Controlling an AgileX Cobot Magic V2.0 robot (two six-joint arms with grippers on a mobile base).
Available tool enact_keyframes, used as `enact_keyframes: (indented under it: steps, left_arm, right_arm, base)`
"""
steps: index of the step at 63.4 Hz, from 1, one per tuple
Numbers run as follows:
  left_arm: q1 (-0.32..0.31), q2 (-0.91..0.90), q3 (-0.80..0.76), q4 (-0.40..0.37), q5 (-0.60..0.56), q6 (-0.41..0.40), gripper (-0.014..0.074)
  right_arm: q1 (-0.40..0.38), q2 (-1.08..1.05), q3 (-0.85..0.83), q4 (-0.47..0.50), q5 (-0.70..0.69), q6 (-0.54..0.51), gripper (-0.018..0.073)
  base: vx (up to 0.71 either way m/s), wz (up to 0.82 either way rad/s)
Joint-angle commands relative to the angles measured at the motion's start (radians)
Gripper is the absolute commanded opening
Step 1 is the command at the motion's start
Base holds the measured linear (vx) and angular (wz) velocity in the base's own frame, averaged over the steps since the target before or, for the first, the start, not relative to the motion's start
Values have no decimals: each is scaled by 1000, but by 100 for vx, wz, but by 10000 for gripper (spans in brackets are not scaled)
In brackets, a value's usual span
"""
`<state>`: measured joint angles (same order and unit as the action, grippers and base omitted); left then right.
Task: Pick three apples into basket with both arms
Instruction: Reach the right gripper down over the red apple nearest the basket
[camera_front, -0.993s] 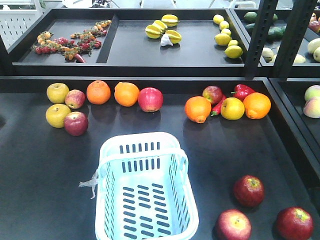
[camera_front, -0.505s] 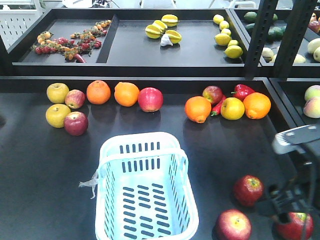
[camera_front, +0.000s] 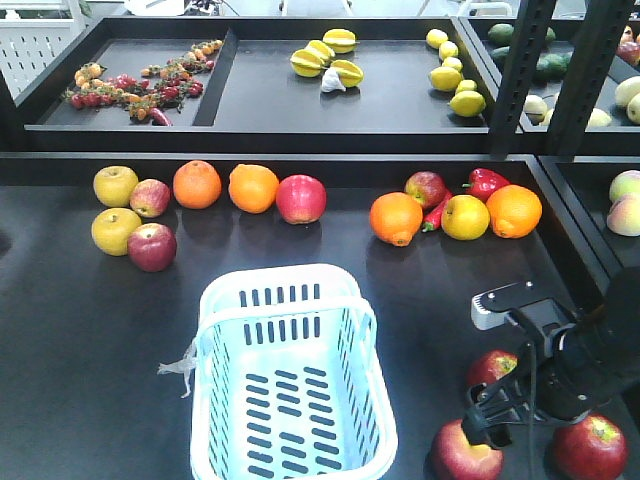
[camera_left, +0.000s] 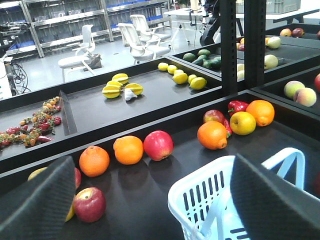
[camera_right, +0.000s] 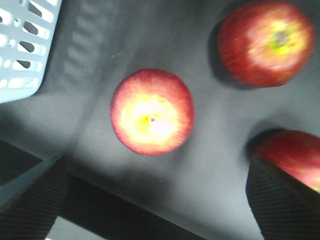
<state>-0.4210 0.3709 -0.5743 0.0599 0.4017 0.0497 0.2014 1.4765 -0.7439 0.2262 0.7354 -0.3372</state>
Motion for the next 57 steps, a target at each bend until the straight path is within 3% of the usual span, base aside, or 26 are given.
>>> enact_keyframes:
  steps: [1,30,57]
  left_arm:
    - [2,10,-23,1,-68,-10,593]
    - [2,10,-23,1,-68,-10,593]
    - [2,10,-23,1,-68,-10,593]
  right_arm:
    - [0,2,-29,28,-25,-20,687]
    - [0,122,-29,62,-45,-19,673]
    - [0,208,-29,91,-145,-13,668]
  base:
    - [0,0]
    - [0,0]
    - [0,0]
